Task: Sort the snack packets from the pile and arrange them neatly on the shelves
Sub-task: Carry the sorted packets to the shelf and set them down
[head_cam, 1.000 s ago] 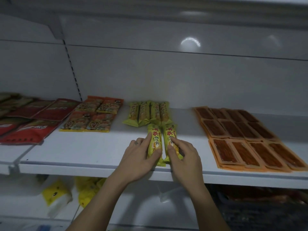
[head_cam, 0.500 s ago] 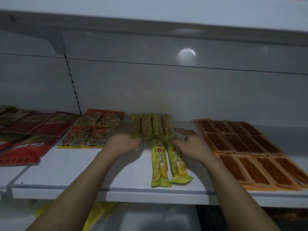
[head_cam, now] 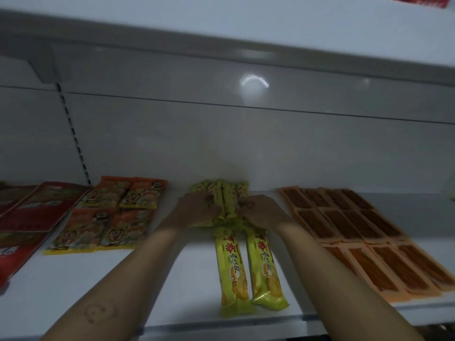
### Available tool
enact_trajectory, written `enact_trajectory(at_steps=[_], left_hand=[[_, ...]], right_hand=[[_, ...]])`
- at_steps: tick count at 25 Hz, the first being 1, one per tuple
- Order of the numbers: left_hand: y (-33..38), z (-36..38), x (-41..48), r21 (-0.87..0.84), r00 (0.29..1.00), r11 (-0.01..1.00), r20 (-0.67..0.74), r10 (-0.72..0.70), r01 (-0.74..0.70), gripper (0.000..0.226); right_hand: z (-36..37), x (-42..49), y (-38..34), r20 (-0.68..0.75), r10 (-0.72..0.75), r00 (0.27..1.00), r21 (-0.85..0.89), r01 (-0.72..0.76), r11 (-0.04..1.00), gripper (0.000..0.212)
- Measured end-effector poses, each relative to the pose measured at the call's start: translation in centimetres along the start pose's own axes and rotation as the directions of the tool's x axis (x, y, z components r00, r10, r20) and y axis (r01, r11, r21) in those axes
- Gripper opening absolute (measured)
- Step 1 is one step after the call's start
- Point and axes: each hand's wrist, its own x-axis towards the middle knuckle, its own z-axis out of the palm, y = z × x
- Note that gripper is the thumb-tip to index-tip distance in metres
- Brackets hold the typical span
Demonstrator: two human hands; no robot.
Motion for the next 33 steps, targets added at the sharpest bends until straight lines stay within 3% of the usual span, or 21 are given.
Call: enact_trajectory(at_steps=[4,9,12,14,16,19,24,33], left_hand=[[2.6,1.4,0.2,-0.082,0.997,0.994,0.024,0.074,-0.072,0.069],[4.2,1.5,-0.1,-0.086,0.997,0.994,0.041,0.065,-0.061,0.067],[3.7,0.4,-3.0,-0.106,1.000,0.994,0.001,0.017,-0.017,0.077],[3.3,0.0,-6.4,-0.056,0.999,0.998,-0.045,0.030,-0.033,0.074],[3.1,0.3,-10.2,-0.030,0.996,0.996,-0.012,0.089,-0.089,0.067],[3.4,1.7,-13.2,-0.163,0.989,0.981,0.086,0.122,-0.107,0.063],[5.6,4.0,-14.2,-0.264,0.993,0.958,0.017,0.117,-0.108,0.063],[9.2,6.2,-13.8,-0.258,0.991,0.958,-0.076,0.109,-0.125,0.058]], right_hand=[[-1.3,0.0,2.7,-0.025,0.061,0.998,-0.030,-0.062,0.998,0.033],[-2.3,-0.6,3.8,-0.019,0.092,0.996,0.011,-0.092,0.996,0.038],[-2.3,-3.4,3.8,-0.175,0.120,0.977,0.124,-0.099,0.987,0.048],[-1.3,-7.0,3.8,-0.299,0.065,0.952,0.088,-0.040,0.995,0.046],[0.1,-10.9,3.5,-0.238,0.035,0.971,0.131,-0.004,0.991,0.043],[2.2,-13.3,2.8,-0.126,0.009,0.992,0.175,0.013,0.984,0.054],[1.9,-13.9,4.2,-0.191,0.070,0.979,0.164,-0.038,0.986,0.047],[0.6,-14.5,5.9,-0.271,0.088,0.959,0.055,-0.076,0.996,0.050]])
